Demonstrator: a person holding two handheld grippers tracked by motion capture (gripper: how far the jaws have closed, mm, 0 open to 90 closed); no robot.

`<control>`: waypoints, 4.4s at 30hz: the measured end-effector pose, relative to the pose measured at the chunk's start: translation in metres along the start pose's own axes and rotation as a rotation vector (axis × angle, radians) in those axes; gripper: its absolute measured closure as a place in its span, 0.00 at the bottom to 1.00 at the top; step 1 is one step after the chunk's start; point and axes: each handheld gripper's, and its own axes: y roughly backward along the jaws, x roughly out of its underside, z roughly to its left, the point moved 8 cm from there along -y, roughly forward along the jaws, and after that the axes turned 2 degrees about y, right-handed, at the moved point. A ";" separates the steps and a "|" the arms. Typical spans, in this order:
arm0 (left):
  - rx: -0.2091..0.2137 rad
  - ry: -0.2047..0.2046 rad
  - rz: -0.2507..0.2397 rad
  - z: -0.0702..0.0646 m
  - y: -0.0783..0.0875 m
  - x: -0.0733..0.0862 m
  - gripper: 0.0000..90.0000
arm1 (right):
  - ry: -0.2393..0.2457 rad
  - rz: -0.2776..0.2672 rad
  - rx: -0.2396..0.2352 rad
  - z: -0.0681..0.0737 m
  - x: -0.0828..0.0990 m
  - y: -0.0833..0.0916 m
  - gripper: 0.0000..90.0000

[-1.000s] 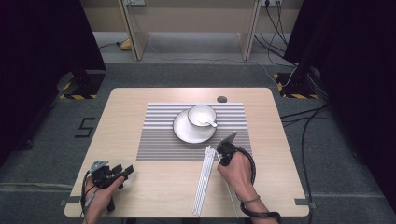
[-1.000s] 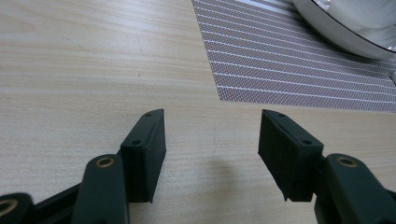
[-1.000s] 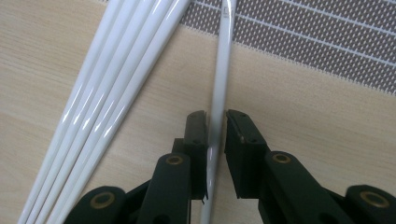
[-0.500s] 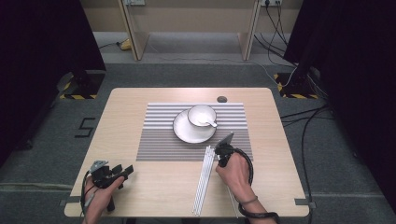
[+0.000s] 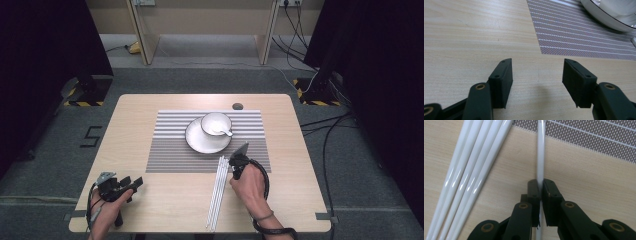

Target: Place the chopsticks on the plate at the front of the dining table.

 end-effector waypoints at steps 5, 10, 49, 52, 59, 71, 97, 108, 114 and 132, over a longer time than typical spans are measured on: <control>0.000 0.000 0.000 0.000 0.000 0.000 0.46 | -0.024 -0.007 -0.025 -0.001 0.001 0.000 0.95; 0.000 0.001 0.000 0.000 0.000 0.000 0.46 | -0.008 0.004 -0.045 -0.003 0.001 0.000 0.95; 0.000 0.000 0.000 0.000 0.000 0.000 0.46 | 0.053 0.020 -0.067 0.006 -0.007 0.023 0.95; -0.001 0.000 -0.001 0.000 0.000 0.000 0.46 | 0.061 0.021 -0.067 0.008 -0.009 0.025 0.95; 0.001 0.000 -0.001 0.000 0.000 0.000 0.46 | 0.071 0.018 -0.065 0.013 -0.014 0.026 0.95; 0.001 0.001 0.000 0.000 0.000 0.000 0.46 | 0.096 0.000 -0.056 0.020 -0.032 0.034 0.95; 0.001 0.001 0.000 0.000 0.000 0.000 0.46 | 0.139 0.001 -0.053 0.039 -0.062 0.032 0.95; 0.001 -0.001 0.000 0.000 0.000 0.000 0.46 | 0.150 0.000 -0.056 0.045 -0.073 0.031 0.95; 0.001 -0.002 0.000 0.000 0.000 0.000 0.46 | 0.153 -0.009 -0.059 0.047 -0.079 0.031 0.95; 0.001 -0.007 0.004 -0.001 0.000 0.000 0.46 | 0.161 -0.051 -0.070 0.054 -0.093 0.032 0.95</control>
